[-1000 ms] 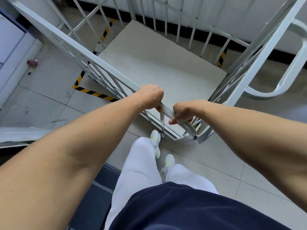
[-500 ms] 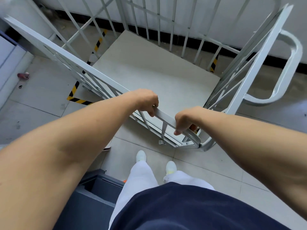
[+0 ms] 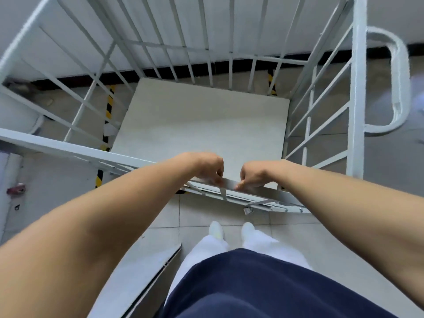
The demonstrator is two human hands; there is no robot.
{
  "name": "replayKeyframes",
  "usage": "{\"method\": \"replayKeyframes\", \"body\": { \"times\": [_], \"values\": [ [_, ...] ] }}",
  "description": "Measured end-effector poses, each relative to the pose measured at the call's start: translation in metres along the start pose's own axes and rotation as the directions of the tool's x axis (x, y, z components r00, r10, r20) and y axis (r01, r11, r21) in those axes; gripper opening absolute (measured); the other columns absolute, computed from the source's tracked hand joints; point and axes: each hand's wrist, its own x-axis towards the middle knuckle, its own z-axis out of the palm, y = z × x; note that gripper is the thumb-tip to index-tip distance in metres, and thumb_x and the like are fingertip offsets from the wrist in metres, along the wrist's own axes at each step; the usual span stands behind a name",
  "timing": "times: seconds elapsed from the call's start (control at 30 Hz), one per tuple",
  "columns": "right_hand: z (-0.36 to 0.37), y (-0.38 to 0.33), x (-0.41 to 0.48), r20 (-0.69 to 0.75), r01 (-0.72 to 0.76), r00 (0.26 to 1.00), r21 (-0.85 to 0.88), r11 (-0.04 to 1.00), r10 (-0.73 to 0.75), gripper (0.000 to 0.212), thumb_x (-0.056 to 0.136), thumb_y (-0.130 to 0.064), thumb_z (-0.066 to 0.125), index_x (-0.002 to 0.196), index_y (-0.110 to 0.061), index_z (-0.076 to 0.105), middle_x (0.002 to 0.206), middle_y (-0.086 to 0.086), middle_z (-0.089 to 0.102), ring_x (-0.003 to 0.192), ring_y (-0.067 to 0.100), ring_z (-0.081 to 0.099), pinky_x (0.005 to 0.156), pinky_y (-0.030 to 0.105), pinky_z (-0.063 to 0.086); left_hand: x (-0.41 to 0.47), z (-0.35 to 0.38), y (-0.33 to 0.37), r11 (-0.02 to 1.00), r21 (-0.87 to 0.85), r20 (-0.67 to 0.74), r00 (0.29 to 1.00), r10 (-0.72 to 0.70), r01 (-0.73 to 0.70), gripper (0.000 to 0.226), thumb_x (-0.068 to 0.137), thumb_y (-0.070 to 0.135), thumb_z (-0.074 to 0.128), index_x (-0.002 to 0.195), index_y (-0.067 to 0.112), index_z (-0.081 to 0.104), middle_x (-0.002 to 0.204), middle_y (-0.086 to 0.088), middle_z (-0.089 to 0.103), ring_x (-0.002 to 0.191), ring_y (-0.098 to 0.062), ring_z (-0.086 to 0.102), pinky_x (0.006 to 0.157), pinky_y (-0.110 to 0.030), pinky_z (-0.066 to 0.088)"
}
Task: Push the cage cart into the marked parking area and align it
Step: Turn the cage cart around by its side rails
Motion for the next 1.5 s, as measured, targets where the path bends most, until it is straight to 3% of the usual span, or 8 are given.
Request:
{"method": "replayKeyframes", "body": {
  "times": [0.17, 0.3, 0.47, 0.63, 0.8, 0.93, 1.27, 1.5],
  "values": [
    [-0.002, -0.005, -0.003, 0.008, -0.043, 0.999, 0.029, 0.999, 0.043, 0.045, 0.082, -0.055, 0.062, 0.078, -0.010, 0.063, 0.068, 0.003, 0.057, 0.070, 0.024, 0.054, 0.070, 0.031, 0.047, 0.009, 0.002, -0.007, 0.999, -0.015, 0.020, 0.999, 0.048, -0.047, 0.032, 0.089, 0.034, 0.062, 0.109, 0.011, 0.072, 0.108, -0.009, 0.072, 0.087, -0.025, 0.060, 0.074, -0.031, 0.044],
    [0.004, -0.008, -0.009, -0.030, -0.076, 0.997, 0.048, 0.996, 0.078, 0.055, 0.086, -0.059, 0.054, 0.097, -0.007, 0.068, 0.086, 0.004, 0.062, 0.086, 0.027, 0.058, 0.085, 0.036, 0.049, 0.009, 0.002, -0.011, 0.996, 0.036, 0.032, 0.997, 0.075, -0.076, 0.034, 0.092, 0.036, 0.058, 0.108, 0.010, 0.071, 0.101, -0.009, 0.070, 0.080, -0.022, 0.050, 0.069, -0.026, 0.038],
    [0.019, -0.016, -0.017, -0.151, -0.183, 0.965, 0.198, 0.963, 0.214, 0.045, 0.093, -0.050, 0.049, 0.087, -0.007, 0.058, 0.088, 0.008, 0.057, 0.082, 0.027, 0.052, 0.074, 0.031, 0.040, 0.005, -0.001, -0.012, 0.968, 0.180, 0.048, 0.984, 0.169, -0.175, 0.044, 0.095, 0.042, 0.048, 0.104, 0.004, 0.069, 0.088, -0.008, 0.059, 0.078, -0.025, 0.047, 0.067, -0.029, 0.037],
    [0.033, -0.033, -0.022, -0.202, -0.314, 0.905, 0.277, 0.908, 0.375, 0.044, 0.095, -0.049, 0.047, 0.094, -0.007, 0.059, 0.097, 0.014, 0.060, 0.086, 0.029, 0.052, 0.077, 0.032, 0.041, -0.001, 0.004, -0.016, 0.911, 0.314, 0.055, 0.963, 0.264, -0.268, 0.042, 0.095, 0.043, 0.049, 0.113, 0.009, 0.065, 0.112, -0.010, 0.066, 0.092, -0.029, 0.055, 0.077, -0.031, 0.041],
    [0.041, -0.051, -0.025, -0.192, -0.453, 0.821, 0.354, 0.818, 0.537, 0.049, 0.097, -0.046, 0.046, 0.126, -0.008, 0.058, 0.128, 0.015, 0.059, 0.115, 0.031, 0.057, 0.084, 0.030, 0.043, -0.001, 0.003, -0.014, 0.860, 0.396, 0.047, 0.942, 0.332, -0.322, 0.044, 0.095, 0.042, 0.052, 0.116, 0.005, 0.064, 0.117, -0.013, 0.064, 0.107, -0.032, 0.059, 0.079, -0.032, 0.042],
    [0.041, -0.056, -0.022, -0.186, -0.483, 0.772, 0.449, 0.752, 0.608, 0.052, 0.094, -0.050, 0.048, 0.121, -0.007, 0.062, 0.125, 0.016, 0.061, 0.116, 0.033, 0.057, 0.092, 0.032, 0.046, -0.001, 0.004, -0.015, 0.846, 0.415, 0.022, 0.933, 0.359, -0.335, 0.045, 0.095, 0.042, 0.052, 0.115, 0.004, 0.064, 0.113, -0.015, 0.064, 0.091, -0.030, 0.054, 0.073, -0.029, 0.036],
    [0.041, -0.058, -0.025, -0.198, -0.450, 0.783, 0.474, 0.756, 0.590, 0.035, 0.095, -0.043, 0.051, 0.097, -0.010, 0.062, 0.095, 0.012, 0.057, 0.093, 0.029, 0.057, 0.077, 0.029, 0.040, 0.004, 0.007, -0.020, 0.852, 0.383, 0.000, 0.922, 0.387, -0.357, 0.044, 0.094, 0.042, 0.053, 0.114, 0.004, 0.064, 0.113, -0.016, 0.064, 0.085, -0.028, 0.048, 0.071, -0.029, 0.035],
    [0.040, -0.057, -0.026, -0.184, -0.456, 0.794, 0.451, 0.767, 0.580, 0.044, 0.095, -0.045, 0.049, 0.111, -0.007, 0.064, 0.098, 0.012, 0.059, 0.095, 0.030, 0.056, 0.079, 0.031, 0.042, 0.007, 0.004, -0.018, 0.858, 0.374, 0.023, 0.929, 0.371, -0.352, 0.046, 0.092, 0.044, 0.056, 0.114, 0.005, 0.065, 0.102, -0.013, 0.062, 0.085, -0.028, 0.050, 0.071, -0.029, 0.038]
  ]
}}
